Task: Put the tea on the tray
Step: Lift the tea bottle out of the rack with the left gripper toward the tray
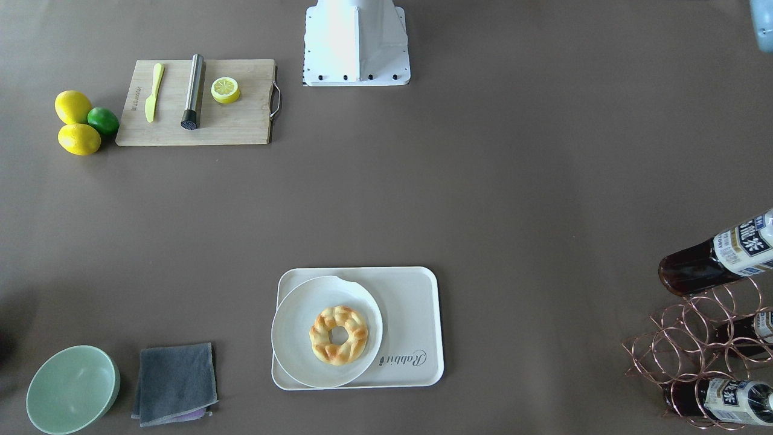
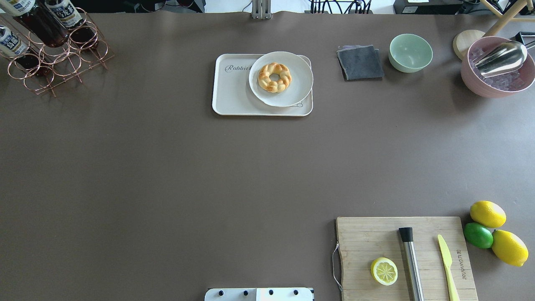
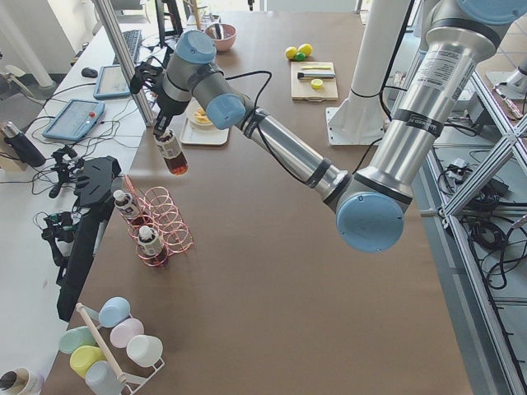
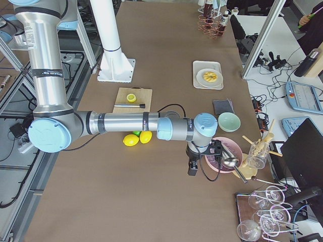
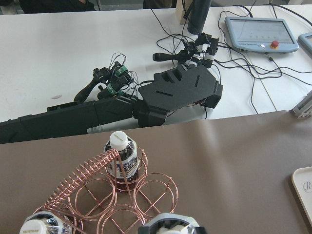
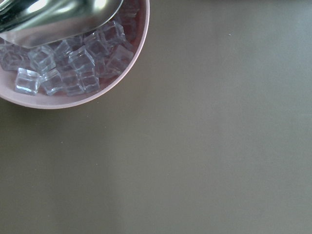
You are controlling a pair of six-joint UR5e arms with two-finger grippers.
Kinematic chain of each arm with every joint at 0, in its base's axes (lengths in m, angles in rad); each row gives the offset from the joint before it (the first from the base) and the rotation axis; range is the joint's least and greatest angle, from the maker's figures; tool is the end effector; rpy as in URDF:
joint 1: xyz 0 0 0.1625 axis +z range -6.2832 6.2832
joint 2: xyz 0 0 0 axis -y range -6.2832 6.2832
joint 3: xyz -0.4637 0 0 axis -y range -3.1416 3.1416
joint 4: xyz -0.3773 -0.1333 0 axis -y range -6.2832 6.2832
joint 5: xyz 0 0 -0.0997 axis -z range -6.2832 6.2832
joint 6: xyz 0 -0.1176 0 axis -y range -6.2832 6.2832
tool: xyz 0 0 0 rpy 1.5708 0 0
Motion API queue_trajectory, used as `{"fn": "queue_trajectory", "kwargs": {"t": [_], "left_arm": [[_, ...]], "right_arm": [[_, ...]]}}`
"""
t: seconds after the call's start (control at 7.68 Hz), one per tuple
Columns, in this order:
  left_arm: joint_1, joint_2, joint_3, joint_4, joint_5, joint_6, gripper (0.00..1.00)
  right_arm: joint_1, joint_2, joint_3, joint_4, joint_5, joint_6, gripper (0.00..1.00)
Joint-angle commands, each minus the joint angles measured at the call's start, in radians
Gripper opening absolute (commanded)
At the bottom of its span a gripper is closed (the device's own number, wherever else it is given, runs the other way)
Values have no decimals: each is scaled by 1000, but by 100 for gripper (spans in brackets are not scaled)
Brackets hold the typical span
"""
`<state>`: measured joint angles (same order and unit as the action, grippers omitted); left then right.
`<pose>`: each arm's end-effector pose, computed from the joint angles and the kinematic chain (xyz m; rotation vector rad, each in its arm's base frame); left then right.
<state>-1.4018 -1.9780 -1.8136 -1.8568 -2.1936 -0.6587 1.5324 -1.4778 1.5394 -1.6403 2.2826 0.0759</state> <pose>0.0405 -0.6221 0.3363 0.5949 0.8886 -0.1509 0.0365 -0.5204 0.6908 -0.0482 -0.7103 0.0387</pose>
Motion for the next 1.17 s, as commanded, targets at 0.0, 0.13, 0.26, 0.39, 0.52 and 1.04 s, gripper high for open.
{"fn": "queue_trajectory", "kwargs": {"t": [0.0,0.13,0.26,0.39,0.52,1.04], "left_arm": [[223,-68,-42,49,206,-193,0],[306,-120,-80,144,281,-240,0],[425,-190,-119,259,387,-295,0],[558,-270,-127,343,519,-373,0],[666,-309,-124,362,605,-439,0],[926,-404,-89,412,817,-564,0]], "right_arm": [[0,1,4,1,31,1,100],[0,-1,4,1,38,1,100],[0,-1,5,2,37,-5,100],[0,-1,7,2,37,-8,100],[2,-2,10,2,37,-2,100],[2,-2,18,2,38,-2,100]]}}
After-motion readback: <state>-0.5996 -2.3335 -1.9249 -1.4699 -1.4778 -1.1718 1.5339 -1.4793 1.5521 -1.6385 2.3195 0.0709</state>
